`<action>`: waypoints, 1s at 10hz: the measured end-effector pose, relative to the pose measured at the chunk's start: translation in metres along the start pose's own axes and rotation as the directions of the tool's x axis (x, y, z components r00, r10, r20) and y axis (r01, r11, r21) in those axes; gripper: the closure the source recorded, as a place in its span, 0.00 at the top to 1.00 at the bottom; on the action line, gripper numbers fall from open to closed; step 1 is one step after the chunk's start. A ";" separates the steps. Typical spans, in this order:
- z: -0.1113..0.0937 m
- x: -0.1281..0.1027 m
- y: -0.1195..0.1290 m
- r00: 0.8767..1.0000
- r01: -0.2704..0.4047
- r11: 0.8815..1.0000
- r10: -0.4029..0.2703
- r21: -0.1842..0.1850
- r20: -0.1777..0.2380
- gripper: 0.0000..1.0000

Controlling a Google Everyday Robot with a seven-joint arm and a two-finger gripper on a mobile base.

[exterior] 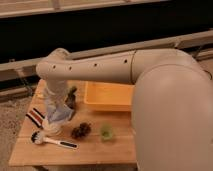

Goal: Place towel in paper cup

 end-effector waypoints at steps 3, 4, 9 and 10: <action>0.016 -0.009 0.014 0.999 0.044 0.999 -0.044 -0.010 -0.013 0.11; 0.020 -0.008 0.014 0.998 0.053 0.999 -0.053 -0.005 -0.017 0.22; 0.041 -0.004 0.031 0.996 0.083 0.997 -0.083 -0.010 -0.041 0.72; 0.045 -0.004 0.031 0.996 0.085 0.996 -0.085 -0.011 -0.041 0.78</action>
